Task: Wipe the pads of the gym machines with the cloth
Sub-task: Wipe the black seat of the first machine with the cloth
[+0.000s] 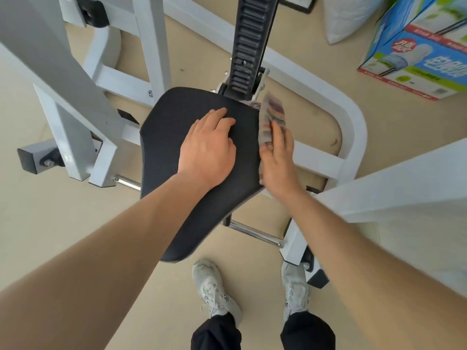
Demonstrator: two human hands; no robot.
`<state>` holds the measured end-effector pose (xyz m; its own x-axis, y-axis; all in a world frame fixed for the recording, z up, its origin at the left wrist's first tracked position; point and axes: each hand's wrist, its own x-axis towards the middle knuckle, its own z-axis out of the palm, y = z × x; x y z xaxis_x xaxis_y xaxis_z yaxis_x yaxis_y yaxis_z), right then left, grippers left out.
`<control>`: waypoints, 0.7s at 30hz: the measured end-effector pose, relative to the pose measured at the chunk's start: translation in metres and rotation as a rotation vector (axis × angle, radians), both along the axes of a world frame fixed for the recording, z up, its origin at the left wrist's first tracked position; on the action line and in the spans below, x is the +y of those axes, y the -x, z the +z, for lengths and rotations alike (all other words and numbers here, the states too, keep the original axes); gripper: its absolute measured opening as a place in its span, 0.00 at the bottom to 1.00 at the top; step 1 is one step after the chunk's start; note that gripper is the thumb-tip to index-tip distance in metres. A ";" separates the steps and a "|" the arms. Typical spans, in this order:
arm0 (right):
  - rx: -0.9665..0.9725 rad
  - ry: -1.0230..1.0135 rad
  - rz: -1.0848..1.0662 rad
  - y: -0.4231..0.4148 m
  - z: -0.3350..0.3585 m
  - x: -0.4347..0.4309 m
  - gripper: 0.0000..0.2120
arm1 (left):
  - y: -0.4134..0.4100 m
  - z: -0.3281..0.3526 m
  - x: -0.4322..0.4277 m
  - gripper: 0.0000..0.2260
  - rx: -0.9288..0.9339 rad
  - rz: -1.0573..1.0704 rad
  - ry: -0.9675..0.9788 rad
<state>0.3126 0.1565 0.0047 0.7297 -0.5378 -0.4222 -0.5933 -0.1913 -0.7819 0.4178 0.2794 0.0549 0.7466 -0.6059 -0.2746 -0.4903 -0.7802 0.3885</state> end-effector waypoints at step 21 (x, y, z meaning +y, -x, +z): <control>-0.141 -0.141 -0.390 0.037 0.031 0.154 0.34 | 0.056 0.026 0.082 0.20 0.043 0.161 0.038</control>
